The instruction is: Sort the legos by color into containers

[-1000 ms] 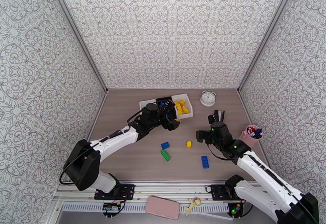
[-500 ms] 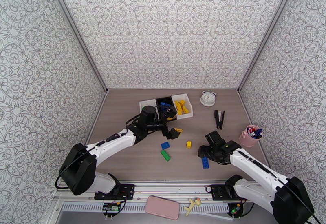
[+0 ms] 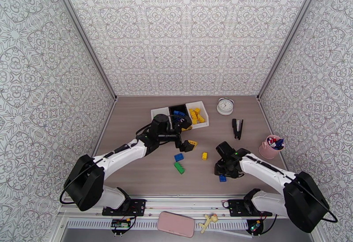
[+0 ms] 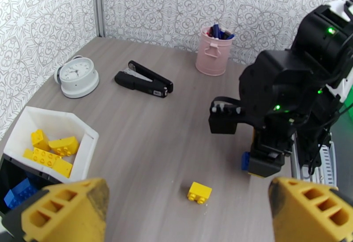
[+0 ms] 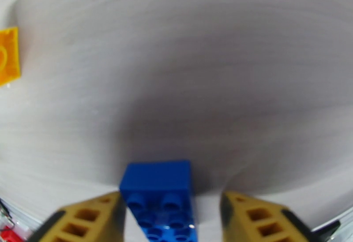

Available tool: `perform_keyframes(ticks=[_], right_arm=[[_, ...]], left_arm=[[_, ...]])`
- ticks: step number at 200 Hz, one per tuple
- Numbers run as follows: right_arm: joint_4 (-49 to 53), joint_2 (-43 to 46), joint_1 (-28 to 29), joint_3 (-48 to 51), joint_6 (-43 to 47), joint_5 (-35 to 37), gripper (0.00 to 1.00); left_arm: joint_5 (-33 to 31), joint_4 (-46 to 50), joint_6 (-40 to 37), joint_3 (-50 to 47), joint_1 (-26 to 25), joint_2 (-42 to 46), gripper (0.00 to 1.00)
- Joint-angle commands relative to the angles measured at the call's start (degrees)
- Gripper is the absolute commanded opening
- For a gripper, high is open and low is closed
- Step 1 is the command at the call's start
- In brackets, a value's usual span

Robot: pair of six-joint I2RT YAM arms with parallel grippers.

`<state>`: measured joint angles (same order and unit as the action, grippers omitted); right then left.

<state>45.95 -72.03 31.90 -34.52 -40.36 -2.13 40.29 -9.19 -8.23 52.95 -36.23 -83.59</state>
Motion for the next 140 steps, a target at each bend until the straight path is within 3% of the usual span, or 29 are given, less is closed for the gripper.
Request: perform_keyframes(ticks=[1, 25, 99, 140], right_arm=[[1.2, -0.8, 0.3, -2.9, 1.9, 1.5, 0.45], [3.4, -0.8, 0.3, -4.6, 4.0, 4.9, 0.37], [-0.4, 1.1, 0.3, -5.2, 3.6, 5.3, 0.3], [-7.7, 4.6, 0.3, -8.8, 11.9, 10.2, 0.24]], left_arm=[[1.7, 0.4, -1.1, -1.1, 0.5, 0.4, 1.0], [2.6, -0.6, 0.0, -1.7, 1.0, 0.8, 1.0], [1.1, -0.7, 0.8, -4.4, 2.2, 4.6, 1.0], [-1.5, 1.7, 1.1, -7.3, 2.9, 9.6, 1.0]])
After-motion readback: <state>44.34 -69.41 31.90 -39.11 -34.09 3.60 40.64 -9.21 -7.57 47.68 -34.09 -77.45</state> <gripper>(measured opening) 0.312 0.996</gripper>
